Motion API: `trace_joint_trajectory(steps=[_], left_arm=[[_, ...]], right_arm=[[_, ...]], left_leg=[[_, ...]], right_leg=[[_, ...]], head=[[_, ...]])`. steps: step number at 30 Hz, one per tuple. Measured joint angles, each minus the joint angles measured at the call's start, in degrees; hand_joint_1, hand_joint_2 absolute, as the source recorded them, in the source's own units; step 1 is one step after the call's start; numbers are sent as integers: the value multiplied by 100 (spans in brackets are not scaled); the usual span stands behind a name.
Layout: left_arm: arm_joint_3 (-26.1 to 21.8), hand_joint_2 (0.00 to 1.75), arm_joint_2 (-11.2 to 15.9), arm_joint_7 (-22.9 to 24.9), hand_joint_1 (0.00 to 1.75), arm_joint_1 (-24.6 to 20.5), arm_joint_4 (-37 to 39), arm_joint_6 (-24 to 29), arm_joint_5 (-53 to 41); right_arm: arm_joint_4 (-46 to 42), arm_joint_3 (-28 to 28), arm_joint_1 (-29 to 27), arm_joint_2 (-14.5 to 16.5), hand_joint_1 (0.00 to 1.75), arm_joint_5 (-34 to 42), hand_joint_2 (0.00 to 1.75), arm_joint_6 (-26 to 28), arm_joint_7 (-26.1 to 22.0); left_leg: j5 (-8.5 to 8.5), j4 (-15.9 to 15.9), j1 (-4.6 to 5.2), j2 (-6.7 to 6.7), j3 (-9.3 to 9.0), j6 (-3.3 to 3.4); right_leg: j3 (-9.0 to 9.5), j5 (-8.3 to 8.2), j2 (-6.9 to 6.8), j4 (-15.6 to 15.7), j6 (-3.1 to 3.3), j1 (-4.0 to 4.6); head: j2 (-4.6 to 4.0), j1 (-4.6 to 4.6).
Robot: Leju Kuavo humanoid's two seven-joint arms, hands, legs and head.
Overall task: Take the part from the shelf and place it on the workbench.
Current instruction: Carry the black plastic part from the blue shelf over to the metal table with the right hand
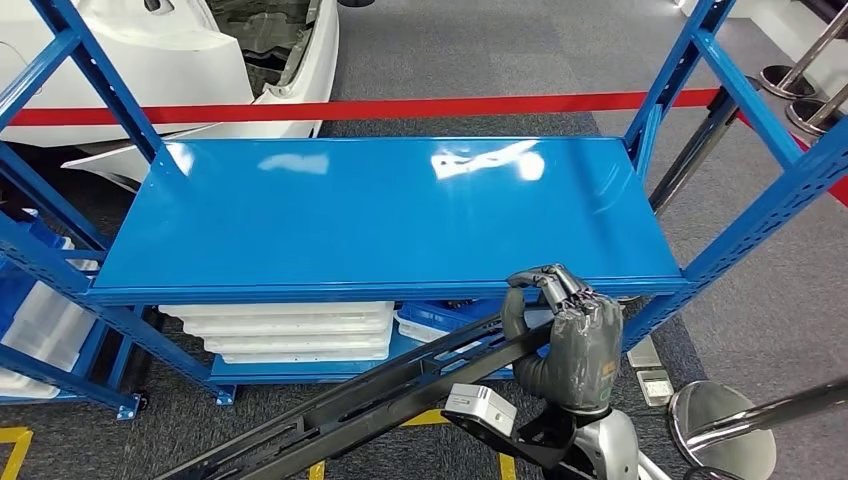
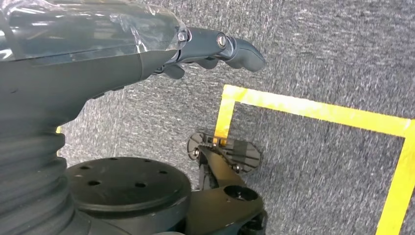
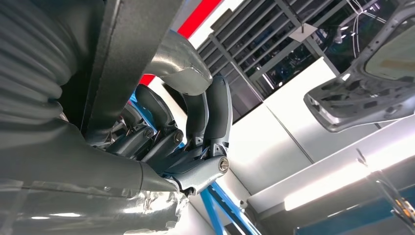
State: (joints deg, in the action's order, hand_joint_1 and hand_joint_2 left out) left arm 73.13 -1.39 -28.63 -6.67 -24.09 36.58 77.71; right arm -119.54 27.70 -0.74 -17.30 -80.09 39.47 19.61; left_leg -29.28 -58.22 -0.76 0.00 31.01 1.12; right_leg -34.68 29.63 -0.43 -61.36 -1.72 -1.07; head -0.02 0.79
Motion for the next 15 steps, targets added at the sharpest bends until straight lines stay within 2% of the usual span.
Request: trace_joint_trajectory(steps=[1, 3, 4, 5, 6, 8, 9, 10, 12, 13, 14, 15], left_arm=[[0, 175, 1, -3, 0, -5, -6, 2, 6], [0, 175, 1, -6, 0, -2, -17, 3, 18], [0, 175, 1, -7, 0, 1, -21, 3, 23], [0, 175, 1, -7, 0, 3, -23, 3, 27], [0, 175, 1, -7, 0, 4, -23, 3, 30], [0, 175, 1, -10, 0, 3, -29, 3, 32], [1, 175, 1, -15, 0, 1, -32, 3, 33], [3, 175, 1, -21, 0, -2, -36, 3, 34], [13, 175, 1, -37, 0, -4, -40, 3, 38], [17, 175, 3, -46, 0, -5, -41, 3, 39], [20, 175, 5, -57, 0, -4, -42, 3, 40], [20, 175, 7, -68, 0, -5, -42, 2, 40]], right_arm=[[0, 2, -2, 1, 175, -3, 175, 0, 6], [3, 6, -10, 3, 175, -8, 175, 0, 16], [7, 8, -17, 3, 175, -9, 175, 0, 20], [13, 8, -22, 3, 175, -9, 175, 0, 22], [19, 9, -24, 4, 175, -9, 175, 0, 24], [25, 10, -21, 5, 175, -9, 175, 0, 22], [26, 10, -17, 7, 175, -9, 175, 0, 22], [28, 10, -12, 8, 175, -9, 175, 0, 21], [37, 10, -9, 12, 175, -8, 175, 0, 21], [41, 10, -9, 13, 175, -7, 175, 0, 21], [44, 10, -9, 15, 175, -8, 175, 0, 21], [46, 10, -7, 16, 175, -9, 175, 0, 22]], left_leg=[[31, 7, -2, 11, 31, 42], [81, 1, 18, 24, 111, 82], [105, -5, 28, 30, 150, 87], [127, -13, 35, 32, 186, 85], [145, -23, 38, 33, 216, 79], [172, -46, 39, 32, 256, 55], [184, -67, 48, 30, 279, 34], [203, -82, 53, 31, 303, 4], [250, -99, 59, 34, 343, -69], [261, -103, 57, 34, 357, -104], [218, -146, 52, 28, 378, -137], [97, -277, 49, 20, 428, -168]], right_leg=[[-100, 209, 6, -269, -17, -6], [-362, 627, 12, -1003, -44, -6], [-431, 729, 12, -1262, -50, -6], [-400, 723, 12, -1324, -49, -5], [-256, 615, 12, -1154, -39, -5], [226, 312, 12, -370, -1, -2], [417, 217, 14, -6, 22, 10], [521, 170, 20, 221, 45, 25], [525, 143, 35, 325, 91, 60], [504, 111, 35, 329, 124, 50], [488, 75, 29, 346, 157, 40], [466, 35, 20, 364, 194, 26]], head=[[0, 33], [0, 105], [0, 133], [0, 155], [0, 178], [0, 233], [0, 263], [0, 281], [0, 282], [0, 270], [0, 257], [0, 230]])
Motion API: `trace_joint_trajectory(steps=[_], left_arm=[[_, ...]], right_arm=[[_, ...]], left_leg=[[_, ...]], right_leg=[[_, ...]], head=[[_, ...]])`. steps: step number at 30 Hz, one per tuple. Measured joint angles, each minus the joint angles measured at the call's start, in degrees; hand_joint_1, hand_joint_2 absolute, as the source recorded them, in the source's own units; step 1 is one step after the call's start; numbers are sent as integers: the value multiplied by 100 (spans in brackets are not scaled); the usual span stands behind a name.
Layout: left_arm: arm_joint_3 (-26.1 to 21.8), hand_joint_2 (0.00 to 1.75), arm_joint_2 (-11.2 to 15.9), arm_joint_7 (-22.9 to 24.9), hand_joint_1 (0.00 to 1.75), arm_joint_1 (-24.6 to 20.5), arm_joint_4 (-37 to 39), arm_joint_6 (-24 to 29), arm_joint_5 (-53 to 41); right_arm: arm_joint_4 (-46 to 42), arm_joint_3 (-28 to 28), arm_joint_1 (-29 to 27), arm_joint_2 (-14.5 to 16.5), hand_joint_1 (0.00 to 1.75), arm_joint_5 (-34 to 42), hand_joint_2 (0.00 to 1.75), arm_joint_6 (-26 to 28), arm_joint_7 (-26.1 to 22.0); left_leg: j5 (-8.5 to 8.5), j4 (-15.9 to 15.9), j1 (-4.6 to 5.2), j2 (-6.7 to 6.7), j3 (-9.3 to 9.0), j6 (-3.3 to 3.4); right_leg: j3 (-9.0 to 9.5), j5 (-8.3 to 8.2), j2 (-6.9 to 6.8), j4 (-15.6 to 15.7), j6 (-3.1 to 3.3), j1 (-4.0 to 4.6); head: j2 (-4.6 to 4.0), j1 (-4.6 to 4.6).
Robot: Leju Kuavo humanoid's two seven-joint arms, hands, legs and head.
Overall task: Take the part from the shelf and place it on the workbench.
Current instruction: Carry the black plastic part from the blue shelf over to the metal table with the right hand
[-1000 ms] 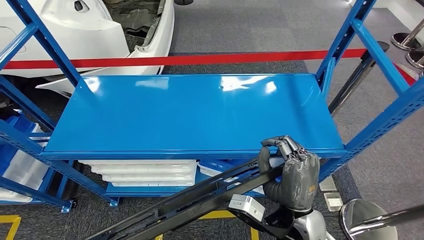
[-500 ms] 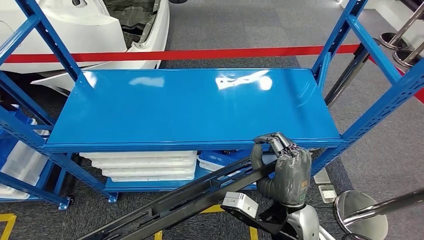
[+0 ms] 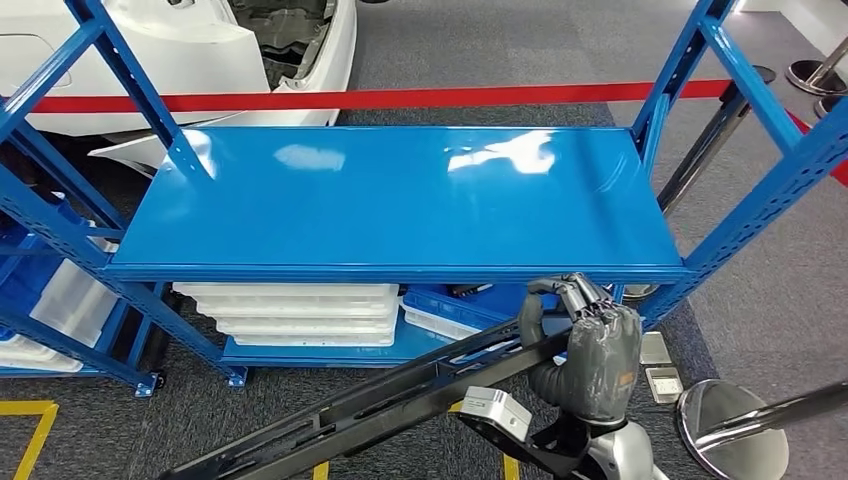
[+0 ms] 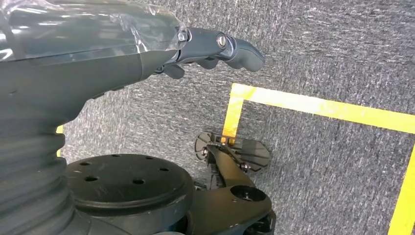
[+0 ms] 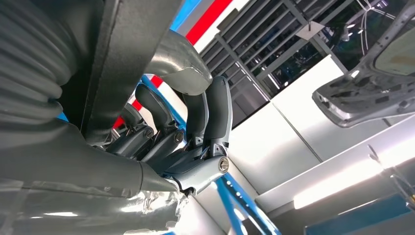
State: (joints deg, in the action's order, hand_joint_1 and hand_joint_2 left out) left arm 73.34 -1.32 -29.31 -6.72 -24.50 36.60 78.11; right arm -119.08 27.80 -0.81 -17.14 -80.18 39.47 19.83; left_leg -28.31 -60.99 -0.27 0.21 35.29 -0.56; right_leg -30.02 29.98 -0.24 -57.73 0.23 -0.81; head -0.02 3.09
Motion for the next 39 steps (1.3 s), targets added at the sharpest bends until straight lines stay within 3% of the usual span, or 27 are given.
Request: trace_joint_trajectory(steps=[3, 4, 5, 6, 9, 10, 14, 15, 17, 19, 20, 21, 22, 24, 26, 29, 30, 32, 34, 35, 36, 37, 39], left_arm=[[-1, 175, 3, -17, 0, 3, 0, -7, 5], [-1, 175, 3, -18, 0, 5, 0, -9, 8], [-1, 175, 3, -18, 0, 6, 0, -9, 10], [-1, 175, 3, -19, 0, 7, 0, -10, 13], [-1, 175, 4, -20, 0, -2, 0, -17, 16], [0, 175, 5, -21, 0, -4, 0, -24, 16], [1, 175, 4, -24, 0, 3, 0, -39, 33], [1, 175, 4, -25, 0, 0, 0, -40, 39], [0, 175, 4, -27, 0, -10, 0, -42, 41], [1, 175, 3, -28, 0, -8, 0, -43, 43], [1, 175, 4, -28, 0, -5, 0, -43, 43], [1, 175, 4, -28, 0, -3, 0, -43, 44], [1, 175, 4, -28, 0, -3, 0, -43, 44], [1, 175, 3, -28, 0, -5, -1, -43, 44], [1, 175, 3, -28, 0, -8, -2, -43, 45], [2, 175, 4, -28, 0, -8, -2, -43, 47], [2, 175, 4, -28, 0, -9, -2, -43, 48], [2, 175, 5, -24, 0, -10, -2, -45, 49], [2, 175, 6, -13, 0, -6, -2, -49, 50], [2, 175, 7, -4, 0, -4, -2, -49, 50], [2, 175, 8, 0, 0, -2, -2, -49, 51], [3, 175, 9, 4, 0, -1, -2, -49, 51], [3, 175, 11, 6, 0, -5, -3, -49, 51]], right_arm=[[0, 0, -2, 4, 175, -3, 175, 0, 2], [1, 0, -6, 4, 175, -3, 175, 0, 2], [1, 0, -10, 5, 175, -3, 175, 0, 2], [2, 0, -15, 5, 175, -3, 175, 0, 3], [2, 0, -19, 5, 175, 1, 175, 0, 11], [2, 0, -18, 5, 175, 5, 175, 0, 15], [0, 0, -20, 5, 175, 17, 175, 0, 17], [0, 0, -21, 4, 175, 19, 175, 0, 17], [1, 1, -26, 5, 175, 21, 175, 1, 16], [2, 2, -35, 7, 175, 22, 175, 1, 16], [2, 2, -40, 7, 175, 23, 175, 0, 17], [2, 2, -43, 7, 175, 23, 175, 0, 17], [2, 2, -43, 7, 175, 25, 175, 0, 17], [2, 2, -36, 7, 175, 28, 175, 1, 17], [1, 2, -25, 7, 175, 32, 175, 2, 16], [1, 2, -27, 5, 175, 34, 175, 2, 14], [1, 2, -26, 6, 175, 33, 175, 2, 13], [1, 2, -23, 8, 175, 30, 175, 2, 12], [2, 2, -33, 9, 175, 23, 175, 2, 14], [2, 2, -41, 9, 175, 20, 175, 2, 16], [2, 2, -48, 9, 175, 17, 175, 2, 16], [2, 2, -54, 9, 175, 15, 175, 2, 17], [1, 2, -60, 9, 175, 14, 175, 2, 19]], left_leg=[[-648, -965, -20, -11, 332, -73], [-780, -1251, -26, -11, 409, -88], [-806, -1359, -30, -10, 401, -95], [-735, -1264, -35, -10, 293, -96], [-313, -155, -46, -17, -363, -64], [-245, 107, -41, -22, -483, -42], [-164, 248, -29, -16, -455, 102], [-125, 268, -34, -4, -433, 155], [-50, 285, -38, 17, -366, 235], [8, 274, -20, 24, -274, 259], [34, 266, -11, 26, -233, 260], [57, 257, -5, 27, -197, 257], [78, 247, -2, 26, -167, 249], [111, 222, 6, 23, -126, 216], [152, 198, 15, 22, -88, 158], [214, 197, 13, 16, -53, 56], [165, 155, 12, 9, -27, 22], [-184, -248, 1, -6, 129, -36], [-668, -1008, -14, -7, 383, -82], [-816, -1317, -20, -7, 460, -95], [-856, -1433, -24, -6, 439, -100], [-789, -1311, -28, -6, 298, -97], [-504, -506, -39, -8, -238, -75]], right_leg=[[-115, -89, -30, -4, 73, -8], [-156, -110, -37, -16, 78, -5], [-192, -129, -40, -27, 74, -4], [-222, -145, -41, -40, 67, -7], [-286, -172, -39, -102, 26, -8], [-313, -184, -37, -126, -4, 0], [-387, -211, -27, -169, -141, 2], [-426, -112, -21, -262, -166, -6], [-626, 294, -9, -791, -206, -17], [-868, 686, -7, -1512, -230, -19], [-899, 750, -7, -1698, -231, -18], [-815, 702, -7, -1658, -224, -17], [-618, 561, -7, -1386, -207, -15], [-100, 260, -4, -524, -155, 1], [135, 144, 7, -42, -109, 33], [82, 64, 14, 6, -34, 44], [57, 16, 7, 25, -4, 30], [-26, -80, -14, 53, 53, 1], [-145, -144, -30, 27, 84, 5], [-205, -172, -36, 6, 85, 7], [-259, -197, -40, -15, 79, 7], [-304, -220, -40, -35, 68, 5], [-365, -256, -38, -73, 32, 1]], head=[[0, -118], [0, -140], [0, -154], [0, -168], [0, -217], [0, -229], [0, -227], [0, -209], [0, -143], [0, -80], [0, -66], [0, -53], [0, -38], [0, 0], [0, 22], [0, 1], [0, -15], [0, -92], [0, -189], [0, -223], [0, -249], [0, -272], [0, -312]])
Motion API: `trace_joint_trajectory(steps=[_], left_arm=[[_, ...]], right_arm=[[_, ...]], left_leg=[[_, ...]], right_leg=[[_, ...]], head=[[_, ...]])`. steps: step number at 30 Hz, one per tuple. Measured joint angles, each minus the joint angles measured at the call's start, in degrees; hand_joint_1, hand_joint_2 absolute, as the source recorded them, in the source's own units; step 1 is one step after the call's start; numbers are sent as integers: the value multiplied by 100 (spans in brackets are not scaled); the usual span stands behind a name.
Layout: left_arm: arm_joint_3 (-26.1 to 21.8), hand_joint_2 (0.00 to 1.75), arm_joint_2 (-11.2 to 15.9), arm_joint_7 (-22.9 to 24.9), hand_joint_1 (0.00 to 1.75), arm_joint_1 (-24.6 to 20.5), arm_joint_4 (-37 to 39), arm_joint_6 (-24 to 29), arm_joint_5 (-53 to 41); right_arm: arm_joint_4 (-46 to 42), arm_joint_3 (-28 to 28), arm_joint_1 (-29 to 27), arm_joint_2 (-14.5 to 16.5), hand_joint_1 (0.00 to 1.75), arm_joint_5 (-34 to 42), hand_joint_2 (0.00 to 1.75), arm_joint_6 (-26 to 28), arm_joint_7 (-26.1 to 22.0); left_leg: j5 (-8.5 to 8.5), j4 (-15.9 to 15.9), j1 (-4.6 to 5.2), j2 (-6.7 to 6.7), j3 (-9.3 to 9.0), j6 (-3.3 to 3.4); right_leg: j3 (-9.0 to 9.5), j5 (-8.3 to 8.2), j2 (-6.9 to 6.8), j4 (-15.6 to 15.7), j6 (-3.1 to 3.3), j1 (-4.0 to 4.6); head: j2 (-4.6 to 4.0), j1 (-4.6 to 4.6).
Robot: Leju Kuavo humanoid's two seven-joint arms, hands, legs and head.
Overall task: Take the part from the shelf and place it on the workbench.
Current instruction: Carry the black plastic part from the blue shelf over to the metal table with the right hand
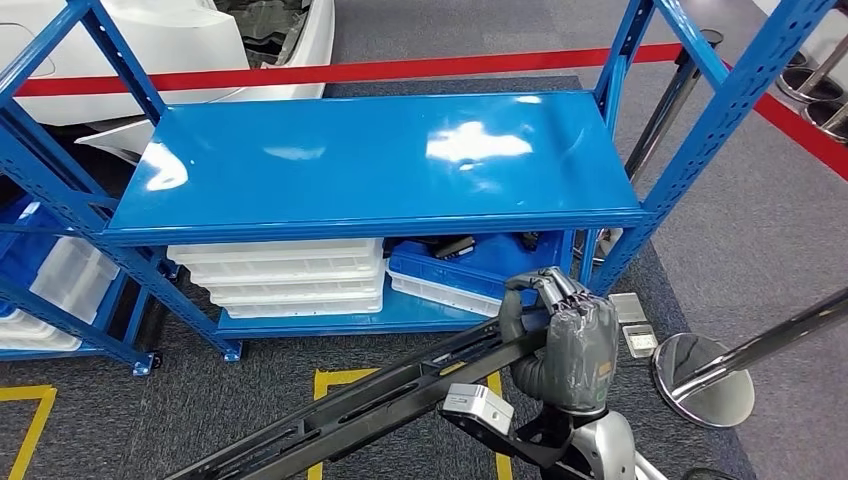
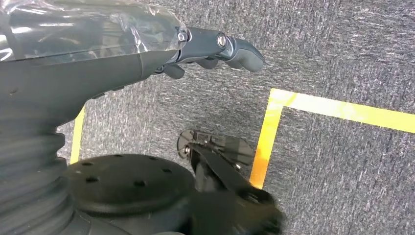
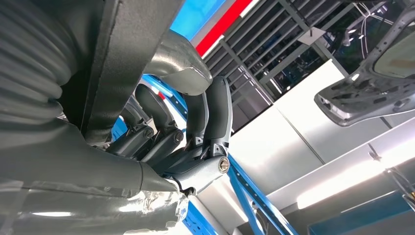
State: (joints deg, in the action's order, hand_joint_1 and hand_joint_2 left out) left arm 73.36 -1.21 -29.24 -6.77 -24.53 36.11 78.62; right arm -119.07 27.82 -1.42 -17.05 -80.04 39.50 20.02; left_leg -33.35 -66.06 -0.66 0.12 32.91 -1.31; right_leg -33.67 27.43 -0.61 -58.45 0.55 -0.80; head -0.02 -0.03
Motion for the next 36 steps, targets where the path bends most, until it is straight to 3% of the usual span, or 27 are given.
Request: trace_joint_trajectory(steps=[2, 6, 7, 9, 11, 12, 13, 14, 16, 18, 20, 22, 24, 26, 27, 28, 32, 33, 36], left_arm=[[1, 175, 1, -1, 0, -9, -5, 0, 0], [9, 175, 1, 0, 0, 4, -20, 5, 0], [10, 175, 1, 0, 0, 0, -22, 7, 0], [12, 175, 1, 0, 0, -10, -26, 8, 2], [12, 175, 1, 0, 0, -7, -27, 9, 5], [12, 175, 1, 0, 0, -6, -28, 9, 7], [12, 175, 1, -1, 0, -5, -28, 9, 9], [12, 175, 1, -1, 0, -5, -28, 9, 10], [12, 175, 0, -7, 0, -7, -28, 9, 12], [12, 175, -1, -17, 0, -9, -28, 9, 14], [12, 175, -3, -29, 0, -9, -28, 9, 15], [12, 175, -3, -42, 0, -10, -28, 8, 16], [13, 175, -2, -55, 0, -9, -28, 6, 17], [14, 175, -2, -76, 0, -4, -28, -9, 17], [14, 175, -2, -89, 0, -2, -28, -20, 17], [14, 175, -2, -104, 0, -1, -27, -32, 18], [14, 175, -8, -144, 0, -14, -23, -60, 46], [13, 175, -11, -151, 0, -15, -21, -63, 53], [13, 175, -21, -165, 0, -5, -19, -67, 58]], right_arm=[[-1, 0, 3, 0, 175, -1, 175, 0, 1], [-1, 0, 2, 0, 175, -1, 175, 0, 3], [-1, 0, 1, 0, 175, 0, 175, 0, 5], [-1, 1, -6, 2, 175, 0, 175, 0, 9], [-1, 2, -20, 3, 175, 1, 175, 0, 14], [0, 2, -27, 3, 175, 1, 175, 0, 15], [1, 2, -30, 2, 175, 1, 175, 0, 16], [1, 2, -31, 3, 175, 1, 175, 0, 16], [-1, 1, -25, 4, 175, -1, 175, 0, 16], [-1, 0, -21, 4, 175, -3, 175, 0, 16], [-1, 0, -26, 3, 175, -15, 175, 0, 16], [-1, 0, -26, 4, 175, -31, 175, 0, 16], [-1, 0, -24, 7, 175, -40, 175, 0, 18], [1, 1, -28, 10, 175, -54, 175, 0, 22], [1, 1, -31, 10, 175, -66, 175, 0, 27], [1, 1, -34, 11, 175, -79, 175, 0, 34], [0, 0, -41, 14, 175, -103, 175, 1, 68], [-1, 0, -40, 15, 175, -104, 175, 2, 71], [-1, 0, -44, 14, 175, -105, 175, 4, 74]], left_leg=[[176, 677, 8, -5, -358, 41], [281, 812, 29, 6, -337, 187], [324, 828, 23, 16, -309, 238], [406, 841, 18, 35, -225, 308], [468, 825, 34, 42, -118, 329], [496, 813, 43, 43, -69, 331], [521, 802, 50, 43, -28, 329], [541, 791, 56, 42, 3, 323], [577, 771, 69, 39, 41, 296], [618, 755, 76, 40, 73, 240], [669, 757, 74, 42, 95, 169], [585, 661, 72, 23, 139, 101], [203, 194, 59, 4, 316, 40], [-219, -497, 38, 4, 538, -8], [-306, -699, 26, 5, 564, -23], [-289, -704, 15, 6, 495, -32], [137, 526, -12, -1, -280, 0], [168, 675, -5, -5, -336, 30], [257, 717, 17, 5, -276, 159]], right_leg=[[-52, -28, 2, -52, -47, 16], [-111, -62, 8, -92, -174, 11], [-155, 39, 15, -189, -202, 0], [-357, 464, 28, -726, -247, -12], [-580, 873, 31, -1448, -273, -14], [-592, 937, 31, -1623, -273, -14], [-488, 890, 31, -1566, -262, -11], [-270, 753, 31, -1273, -239, -7], [273, 477, 32, -397, -170, 20], [515, 373, 39, 81, -116, 58], [485, 330, 49, 115, -70, 75], [452, 237, 30, 166, -12, 47], [374, 144, 5, 194, 39, 21], [247, 96, -5, 140, 64, 25], [184, 80, -8, 100, 63, 25], [124, 67, -9, 58, 57, 24], [-64, 27, -2, -114, -13, 22], [-92, 10, 0, -138, -47, 29], [-127, -47, 7, -141, -156, 18]], head=[[0, -23], [0, -20], [0, -3], [0, 47], [0, 83], [0, 87], [0, 91], [0, 95], [0, 109], [0, 117], [0, 115], [0, 115], [0, 74], [0, 15], [0, -9], [0, -31], [0, -66], [0, -63], [0, -58]])
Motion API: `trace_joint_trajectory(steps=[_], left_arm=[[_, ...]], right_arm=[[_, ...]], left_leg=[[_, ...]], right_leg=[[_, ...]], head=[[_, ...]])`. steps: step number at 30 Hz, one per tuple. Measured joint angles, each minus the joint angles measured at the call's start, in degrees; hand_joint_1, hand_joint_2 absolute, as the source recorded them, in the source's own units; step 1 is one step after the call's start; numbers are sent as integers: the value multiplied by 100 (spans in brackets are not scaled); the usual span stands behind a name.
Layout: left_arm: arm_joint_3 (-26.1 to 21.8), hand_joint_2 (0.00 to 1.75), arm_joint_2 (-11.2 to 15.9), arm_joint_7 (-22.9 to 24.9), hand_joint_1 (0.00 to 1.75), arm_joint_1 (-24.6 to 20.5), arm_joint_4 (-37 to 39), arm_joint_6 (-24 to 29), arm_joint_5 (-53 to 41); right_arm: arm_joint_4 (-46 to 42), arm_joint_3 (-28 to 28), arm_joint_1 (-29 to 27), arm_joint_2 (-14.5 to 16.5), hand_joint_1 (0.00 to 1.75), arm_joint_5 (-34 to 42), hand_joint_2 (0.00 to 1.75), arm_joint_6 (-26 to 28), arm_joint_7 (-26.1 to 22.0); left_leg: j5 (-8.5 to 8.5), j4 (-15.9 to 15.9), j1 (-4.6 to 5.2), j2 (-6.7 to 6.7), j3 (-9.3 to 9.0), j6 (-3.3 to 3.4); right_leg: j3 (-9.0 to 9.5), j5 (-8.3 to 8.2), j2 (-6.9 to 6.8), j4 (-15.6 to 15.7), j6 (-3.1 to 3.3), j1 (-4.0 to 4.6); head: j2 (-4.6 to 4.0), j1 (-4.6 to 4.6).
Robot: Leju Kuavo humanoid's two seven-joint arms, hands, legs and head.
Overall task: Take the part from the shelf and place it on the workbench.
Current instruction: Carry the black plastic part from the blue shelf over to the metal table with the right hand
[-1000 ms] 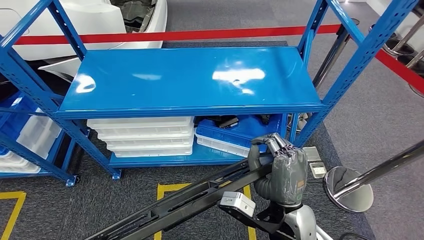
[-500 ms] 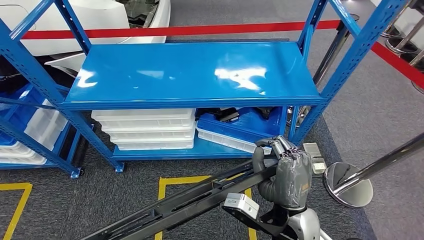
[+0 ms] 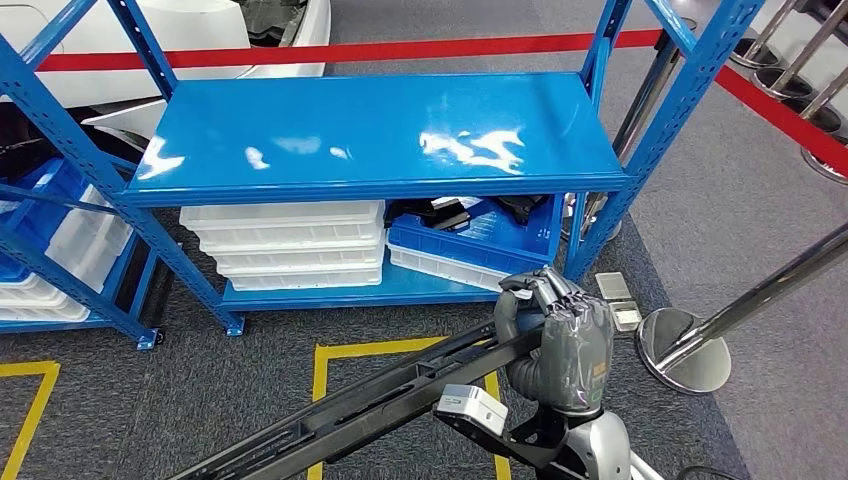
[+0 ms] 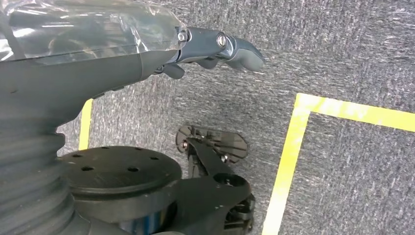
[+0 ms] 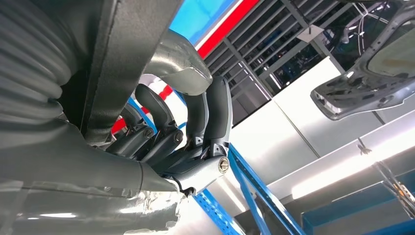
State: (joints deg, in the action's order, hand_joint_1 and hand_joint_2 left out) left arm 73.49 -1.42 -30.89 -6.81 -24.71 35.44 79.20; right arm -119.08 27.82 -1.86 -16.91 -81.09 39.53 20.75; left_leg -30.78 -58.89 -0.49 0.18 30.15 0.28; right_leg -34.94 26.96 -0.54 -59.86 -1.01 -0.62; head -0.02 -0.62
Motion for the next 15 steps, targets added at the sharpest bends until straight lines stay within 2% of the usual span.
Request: trace_joint_trajectory(steps=[1, 2, 3, 5, 6, 7, 8, 10, 11, 12, 13, 15], left_arm=[[0, 175, -4, -4, 0, -3, 1, -1, -1], [0, 175, -10, -10, 0, -8, 1, -3, 0], [-1, 175, -16, -15, 0, -13, 2, -7, 0], [-1, 175, -24, -22, 0, -10, 5, -21, 0], [-1, 175, -26, -25, 0, -9, 9, -30, 0], [-1, 175, -27, -27, 0, -9, 13, -37, 1], [-1, 175, -30, -29, 0, -9, 18, -43, 1], [-1, 175, -38, -34, 0, -10, 27, -53, 1], [-1, 175, -42, -37, 0, -11, 31, -57, 1], [-1, 175, -43, -38, 0, -13, 33, -61, 1], [-1, 175, -44, -39, 0, -14, 34, -62, 1], [-1, 175, -44, -40, 0, -15, 35, -62, 1]], right_arm=[[0, 0, -4, -1, 175, 0, 175, 0, 1], [0, 0, -6, -1, 175, 1, 175, 1, 1], [0, 0, -10, 0, 175, 1, 175, 1, 1], [1, 0, -18, 1, 175, 2, 175, 1, 1], [1, 0, -23, 0, 175, 2, 175, 1, 1], [2, -1, -26, -1, 175, 2, 175, 1, 1], [2, -1, -26, 0, 175, 2, 175, 1, 1], [2, -1, -22, 1, 175, 2, 175, 1, 1], [1, 0, -18, 1, 175, 2, 175, 1, 1], [1, 0, -16, 1, 175, 2, 175, 1, 1], [1, 0, -13, 1, 175, 2, 175, 1, 1], [0, -1, -14, 1, 175, 2, 175, 1, 1]], left_leg=[[46, 19, -4, 9, 27, 51], [96, 41, -13, 20, 67, 99], [142, 53, -17, 30, 114, 134], [220, 50, -4, 37, 222, 164], [255, 45, 4, 39, 273, 165], [287, 38, 9, 41, 319, 161], [316, 30, 11, 41, 359, 152], [362, 12, 11, 38, 413, 119], [379, -1, 19, 37, 430, 99], [390, -11, 27, 36, 441, 82], [397, -19, 35, 36, 448, 70], [400, -26, 43, 36, 452, 65]], right_leg=[[-30, 58, 7, -47, -31, -9], [-95, 199, 15, -191, -58, -16], [-192, 411, 22, -442, -80, -24], [-415, 864, 26, -1138, -116, -29], [-462, 981, 26, -1388, -125, -31], [-411, 993, 26, -1451, -127, -32], [-244, 905, 26, -1281, -119, -32], [297, 633, 26, -470, -82, -30], [514, 550, 27, -102, -60, -20], [644, 519, 29, 134, -44, -9], [689, 531, 30, 233, -33, 1], [686, 519, 31, 238, -27, 14]], head=[[0, 7], [0, 24], [0, 45], [0, 79], [0, 82], [0, 83], [0, 85], [0, 93], [0, 99], [0, 104], [0, 107], [0, 107]])
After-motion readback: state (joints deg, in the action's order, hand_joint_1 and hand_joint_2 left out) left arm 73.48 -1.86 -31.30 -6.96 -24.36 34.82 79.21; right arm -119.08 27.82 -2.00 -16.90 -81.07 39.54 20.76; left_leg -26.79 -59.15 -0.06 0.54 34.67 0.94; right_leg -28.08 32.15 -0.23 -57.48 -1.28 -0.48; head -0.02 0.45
